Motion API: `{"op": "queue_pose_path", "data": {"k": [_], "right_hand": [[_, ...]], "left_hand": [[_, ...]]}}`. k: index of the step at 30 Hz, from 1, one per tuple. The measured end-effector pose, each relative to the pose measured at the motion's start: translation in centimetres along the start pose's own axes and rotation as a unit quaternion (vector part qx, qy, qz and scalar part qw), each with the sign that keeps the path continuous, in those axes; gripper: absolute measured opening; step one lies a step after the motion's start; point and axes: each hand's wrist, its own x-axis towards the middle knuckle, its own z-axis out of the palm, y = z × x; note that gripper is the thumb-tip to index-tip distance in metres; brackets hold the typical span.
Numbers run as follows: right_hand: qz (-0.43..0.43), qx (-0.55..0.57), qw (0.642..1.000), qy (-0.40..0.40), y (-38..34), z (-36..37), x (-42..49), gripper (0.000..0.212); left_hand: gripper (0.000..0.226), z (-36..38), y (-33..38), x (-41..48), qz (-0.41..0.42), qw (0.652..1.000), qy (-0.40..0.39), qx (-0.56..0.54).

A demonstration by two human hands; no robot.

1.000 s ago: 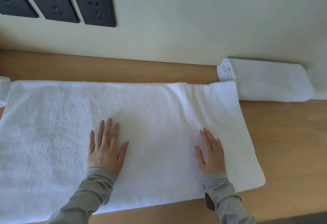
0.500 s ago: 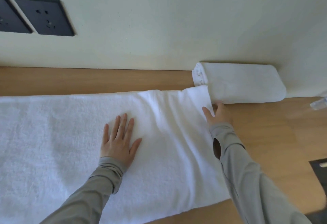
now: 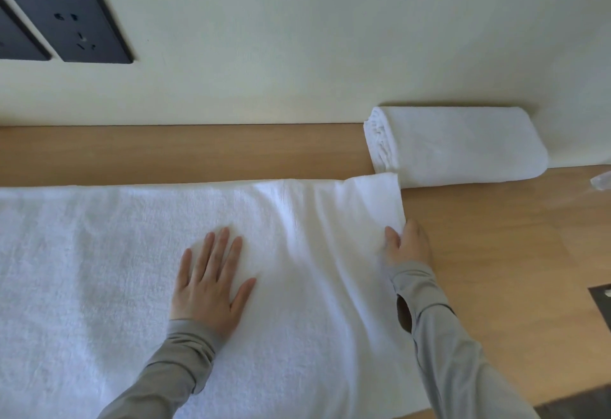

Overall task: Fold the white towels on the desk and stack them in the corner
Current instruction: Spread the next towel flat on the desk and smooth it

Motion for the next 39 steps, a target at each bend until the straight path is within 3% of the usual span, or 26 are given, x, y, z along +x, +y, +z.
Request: {"op": "queue_pose_path", "data": {"k": [6,11,15,19,26,29,31,33,36,37,39], "right_hand": [[-0.112,0.082,0.982,0.124,-3.3,-1.2,2.4,0.037],[-0.023,0.121,0.990,0.067,-4.6,-1.4,5.5,0.032],[-0.057,0.142,0.983,0.101,-3.7,-1.9,6.1,0.021],[-0.056,0.263,0.957,0.110,-2.9,-2.3,6.0,0.013],[-0.082,0.156,0.977,0.122,-2.9,-3.0,7.6,0.018],[-0.103,0.085,0.954,0.269,-3.8,-3.1,5.4,0.039],[-0.181,0.065,0.926,0.325,-6.0,-1.5,1.5,0.041],[-0.338,0.062,0.913,0.221,-8.7,2.5,-4.3,0.042],[-0.511,-0.117,0.851,-0.015,-9.0,7.9,-11.9,0.051],[-0.519,-0.175,0.836,-0.042,-7.4,8.1,-11.7,0.053],[-0.452,-0.240,0.858,-0.036,-3.1,6.2,-8.3,0.057]], "left_hand": [[0.069,0.3,-0.1,0.0,0.003,1.000,-0.002,0.003],[0.070,0.4,-0.2,0.1,0.006,1.000,-0.004,-0.001],[0.070,0.5,-0.3,0.0,0.009,1.000,-0.005,-0.002],[0.069,0.5,-0.3,0.0,0.012,1.000,-0.006,0.001],[0.068,0.6,-0.3,0.0,0.017,1.000,-0.001,0.000],[0.069,0.7,-0.3,0.1,0.015,1.000,0.004,0.007],[0.069,0.8,-0.3,0.2,0.013,1.000,0.006,0.007],[0.069,0.8,-0.2,0.1,0.012,1.000,0.003,0.004],[0.069,0.7,-0.4,0.1,0.020,1.000,0.004,0.006],[0.069,0.8,-0.4,0.1,0.021,1.000,0.005,0.007],[0.069,0.8,-0.4,0.1,0.016,1.000,0.009,0.006]]}}
